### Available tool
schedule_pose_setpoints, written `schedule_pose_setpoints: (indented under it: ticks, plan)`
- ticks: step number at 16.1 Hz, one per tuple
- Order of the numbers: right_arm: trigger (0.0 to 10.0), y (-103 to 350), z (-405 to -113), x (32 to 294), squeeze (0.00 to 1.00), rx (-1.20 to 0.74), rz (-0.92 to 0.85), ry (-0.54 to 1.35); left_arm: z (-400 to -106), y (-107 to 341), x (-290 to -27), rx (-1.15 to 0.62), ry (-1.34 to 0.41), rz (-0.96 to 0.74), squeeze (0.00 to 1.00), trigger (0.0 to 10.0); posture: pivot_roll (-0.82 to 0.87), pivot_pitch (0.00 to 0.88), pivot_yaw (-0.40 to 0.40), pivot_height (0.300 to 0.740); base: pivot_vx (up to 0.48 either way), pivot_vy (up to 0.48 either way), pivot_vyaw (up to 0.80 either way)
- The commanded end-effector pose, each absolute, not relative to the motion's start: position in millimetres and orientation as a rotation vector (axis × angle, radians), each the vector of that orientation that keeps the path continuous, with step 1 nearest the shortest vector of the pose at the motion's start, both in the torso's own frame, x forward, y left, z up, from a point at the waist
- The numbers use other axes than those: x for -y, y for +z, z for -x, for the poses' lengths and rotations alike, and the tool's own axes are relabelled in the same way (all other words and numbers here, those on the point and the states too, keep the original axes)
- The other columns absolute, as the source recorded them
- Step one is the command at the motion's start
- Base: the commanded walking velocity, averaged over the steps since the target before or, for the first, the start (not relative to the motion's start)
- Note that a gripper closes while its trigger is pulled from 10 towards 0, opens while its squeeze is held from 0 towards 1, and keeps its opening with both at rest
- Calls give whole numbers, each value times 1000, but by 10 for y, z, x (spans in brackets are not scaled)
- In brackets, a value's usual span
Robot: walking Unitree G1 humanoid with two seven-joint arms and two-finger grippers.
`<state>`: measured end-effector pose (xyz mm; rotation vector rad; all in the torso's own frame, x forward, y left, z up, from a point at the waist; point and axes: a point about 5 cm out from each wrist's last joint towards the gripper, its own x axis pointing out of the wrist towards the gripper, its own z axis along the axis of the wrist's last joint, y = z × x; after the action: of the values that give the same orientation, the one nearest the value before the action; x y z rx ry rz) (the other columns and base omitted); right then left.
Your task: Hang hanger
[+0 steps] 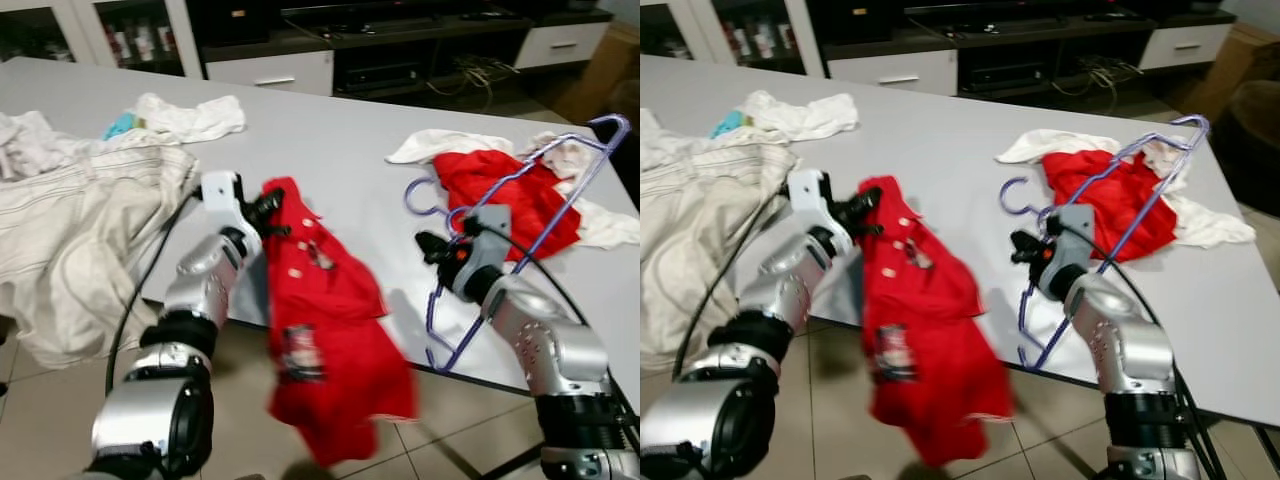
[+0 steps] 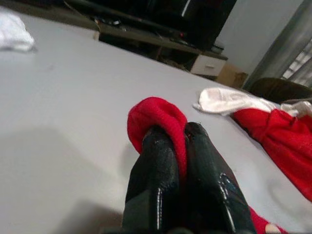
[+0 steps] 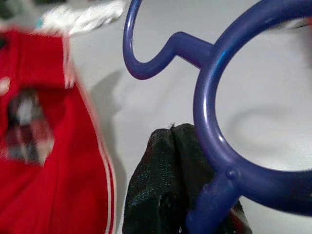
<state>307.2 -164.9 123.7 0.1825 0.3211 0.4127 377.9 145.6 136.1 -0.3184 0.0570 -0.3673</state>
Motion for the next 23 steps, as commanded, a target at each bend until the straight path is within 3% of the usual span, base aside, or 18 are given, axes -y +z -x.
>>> schedule_pose_setpoints:
  ticks: [1,6,13,14,15,22,23]
  plan:
    - [10000,1216,-3042,1610,0,-346,-151,452,-3827,1482,-1431,-17,-376,298,0,0,-76,0,13,740,0,0,0]
    - [10000,1028,-2917,1504,0,-456,-58,536,-3866,1557,-1402,10,-387,281,0,0,-80,0,14,740,0,0,0]
    - [10000,899,-2988,1550,0,-571,-69,462,-3880,1598,-1386,34,-391,285,0,0,-76,0,8,740,0,0,0]
    - [10000,903,-2993,1541,98,-571,-65,465,-3882,1607,-1386,37,-391,286,0,0,-74,0,7,740,0,0,0]
    - [10000,900,-3000,1516,733,-577,-61,471,-3888,1626,-1385,45,-393,287,0,0,-74,0,7,740,0,0,0]
    - [10000,885,-3011,1515,804,-605,-65,465,-3893,1664,-1346,65,-402,287,0,0,-73,0,6,740,0,0,0]
    - [10000,920,-3004,1518,1000,-585,-121,477,-3892,1664,-1336,65,-403,288,0,0,-76,0,6,740,0,0,0]
